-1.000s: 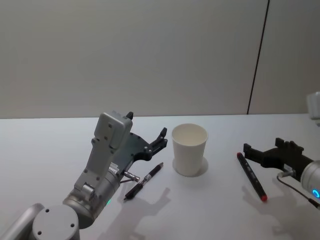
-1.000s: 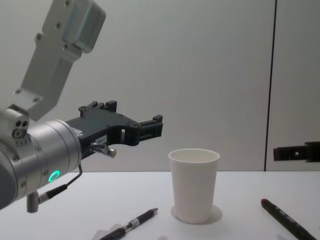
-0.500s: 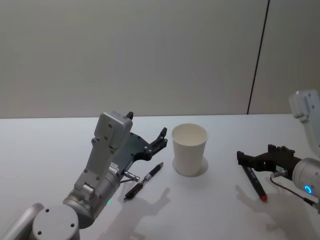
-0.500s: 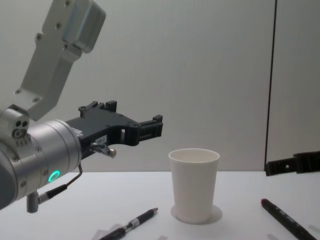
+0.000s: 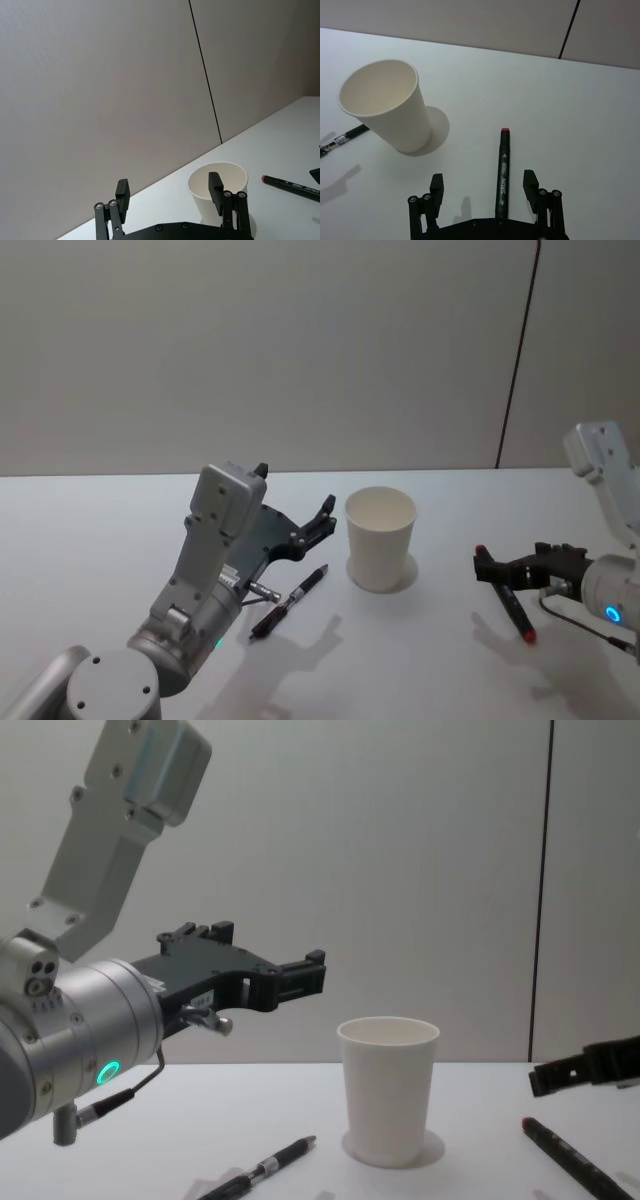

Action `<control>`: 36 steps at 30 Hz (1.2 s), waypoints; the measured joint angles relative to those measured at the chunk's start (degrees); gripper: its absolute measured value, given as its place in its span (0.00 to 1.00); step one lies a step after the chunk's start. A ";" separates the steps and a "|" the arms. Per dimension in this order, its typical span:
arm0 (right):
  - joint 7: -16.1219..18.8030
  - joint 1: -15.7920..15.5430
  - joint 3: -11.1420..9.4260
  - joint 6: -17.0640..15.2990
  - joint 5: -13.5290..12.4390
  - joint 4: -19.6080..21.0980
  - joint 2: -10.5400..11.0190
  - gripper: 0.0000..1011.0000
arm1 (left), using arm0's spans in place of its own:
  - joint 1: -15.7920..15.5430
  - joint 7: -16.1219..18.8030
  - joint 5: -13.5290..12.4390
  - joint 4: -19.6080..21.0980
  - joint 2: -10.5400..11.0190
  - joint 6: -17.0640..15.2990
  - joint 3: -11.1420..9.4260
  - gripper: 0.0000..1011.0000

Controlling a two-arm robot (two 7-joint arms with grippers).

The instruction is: Place the pen into the pen holder.

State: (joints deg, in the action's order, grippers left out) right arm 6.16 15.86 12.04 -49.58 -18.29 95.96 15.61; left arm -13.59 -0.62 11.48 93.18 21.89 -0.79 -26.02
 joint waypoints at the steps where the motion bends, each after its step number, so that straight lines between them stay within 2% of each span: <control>1: -0.06 0.31 -0.06 -0.88 0.07 -0.17 -0.12 0.99 | 0.00 0.00 0.00 0.00 0.00 0.00 0.00 0.99; 20: -1.57 4.78 -1.93 -9.29 0.11 -3.46 -1.26 0.99 | 0.00 0.00 0.00 0.00 0.00 0.00 0.00 0.99; 36: -1.48 8.84 -2.80 -12.68 0.73 -8.95 -2.68 0.99 | 0.00 0.00 0.00 0.00 0.00 0.00 0.00 0.99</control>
State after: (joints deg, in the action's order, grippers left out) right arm 4.67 24.69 9.24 -62.27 -17.56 87.01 12.93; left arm -13.59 -0.62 11.48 93.18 21.89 -0.79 -26.02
